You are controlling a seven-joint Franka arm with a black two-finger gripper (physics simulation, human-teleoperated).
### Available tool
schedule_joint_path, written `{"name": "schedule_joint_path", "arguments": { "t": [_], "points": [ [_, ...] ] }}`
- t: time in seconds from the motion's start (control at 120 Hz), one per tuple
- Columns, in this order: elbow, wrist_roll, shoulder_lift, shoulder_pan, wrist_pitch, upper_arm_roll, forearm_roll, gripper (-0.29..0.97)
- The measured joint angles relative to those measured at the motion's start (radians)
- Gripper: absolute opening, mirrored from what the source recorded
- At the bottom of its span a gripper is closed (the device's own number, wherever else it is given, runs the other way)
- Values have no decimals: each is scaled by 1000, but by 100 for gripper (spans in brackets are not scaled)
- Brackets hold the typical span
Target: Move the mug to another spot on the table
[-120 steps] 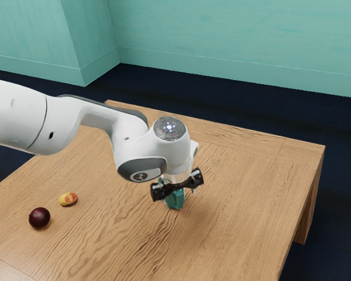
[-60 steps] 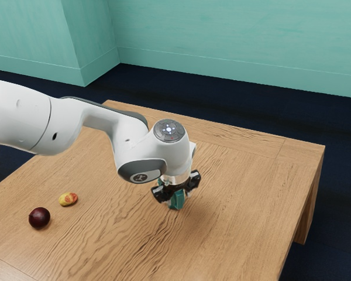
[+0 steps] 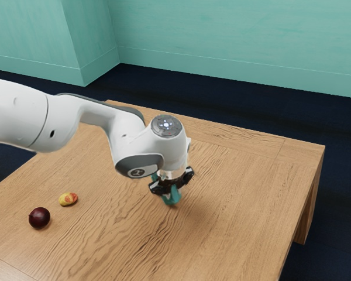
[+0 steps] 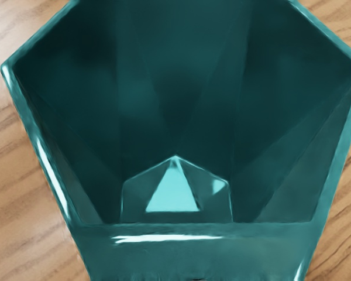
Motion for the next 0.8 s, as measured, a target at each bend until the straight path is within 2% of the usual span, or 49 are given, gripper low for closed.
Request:
{"name": "schedule_joint_path", "arguments": {
  "t": [0.142,0.458,0.633,0.8],
  "points": [
    [41,8,-11,3,-33,15,3,2],
    [43,36,-51,7,-84,115,-1,-9],
    [-55,43,-114,7,-90,121,-6,-11],
    [-166,38,-160,7,-33,122,-8,-11]
  ]
}}
